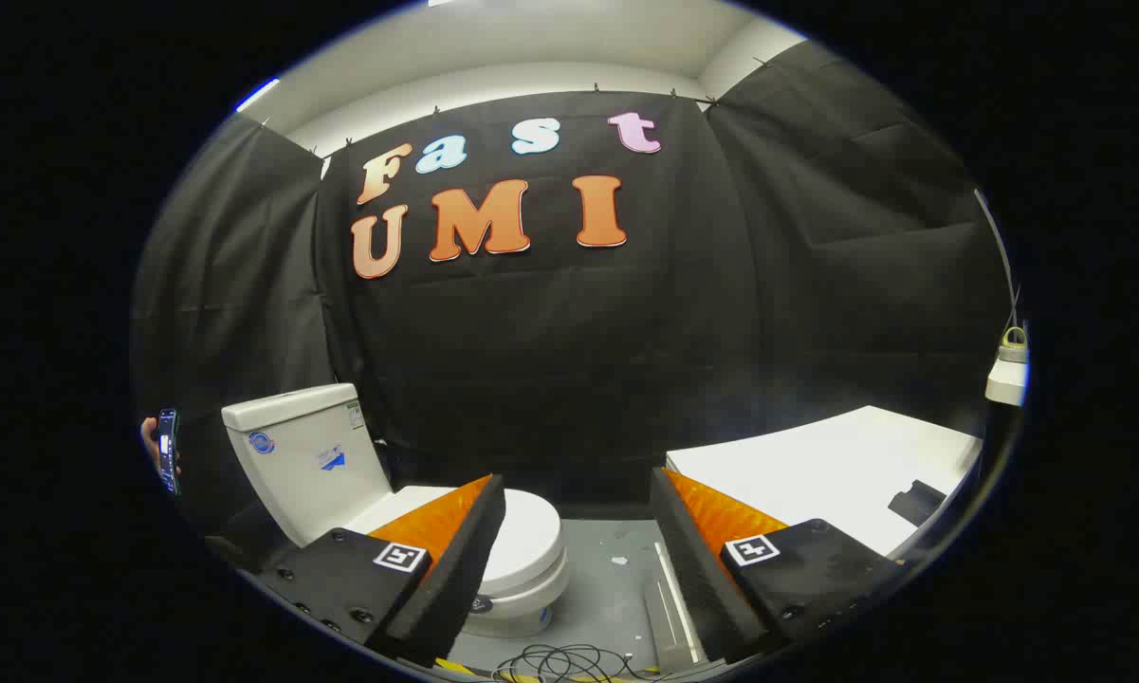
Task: Open the toilet lid.
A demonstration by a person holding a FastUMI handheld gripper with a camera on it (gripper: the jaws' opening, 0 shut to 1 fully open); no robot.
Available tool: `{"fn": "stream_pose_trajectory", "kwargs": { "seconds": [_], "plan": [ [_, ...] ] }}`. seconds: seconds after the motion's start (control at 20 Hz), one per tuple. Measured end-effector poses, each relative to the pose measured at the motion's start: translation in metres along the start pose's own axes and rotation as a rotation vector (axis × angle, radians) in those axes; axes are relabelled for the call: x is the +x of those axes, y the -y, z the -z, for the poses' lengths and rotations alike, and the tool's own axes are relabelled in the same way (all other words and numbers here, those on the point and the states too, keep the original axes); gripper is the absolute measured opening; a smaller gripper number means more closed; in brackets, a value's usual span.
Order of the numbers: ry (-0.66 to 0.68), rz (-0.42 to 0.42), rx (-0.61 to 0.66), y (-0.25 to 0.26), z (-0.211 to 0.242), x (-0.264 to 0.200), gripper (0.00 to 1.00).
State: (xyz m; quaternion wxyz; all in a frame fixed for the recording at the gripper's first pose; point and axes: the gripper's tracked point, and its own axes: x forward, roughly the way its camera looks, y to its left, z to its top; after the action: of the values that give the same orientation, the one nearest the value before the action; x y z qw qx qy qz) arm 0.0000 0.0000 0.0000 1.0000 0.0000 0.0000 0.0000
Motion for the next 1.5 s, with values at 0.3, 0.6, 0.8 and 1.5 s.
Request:
{"fn": "stream_pose_trajectory", "kwargs": {
  "seconds": [0.3, 0.6, 0.8, 1.5],
  "plan": [
    [-0.001, 0.001, 0.0, 0.0, 0.0, -0.001, 0.99],
    [-0.002, 0.002, 0.001, 0.0, 0.0, 0.0, 0.98],
    [-0.001, 0.003, 0.0, 0.0, 0.0, -0.001, 0.99],
    [0.069, 0.054, 0.107, 0.02, -0.024, -0.012, 0.97]
  ]
}}
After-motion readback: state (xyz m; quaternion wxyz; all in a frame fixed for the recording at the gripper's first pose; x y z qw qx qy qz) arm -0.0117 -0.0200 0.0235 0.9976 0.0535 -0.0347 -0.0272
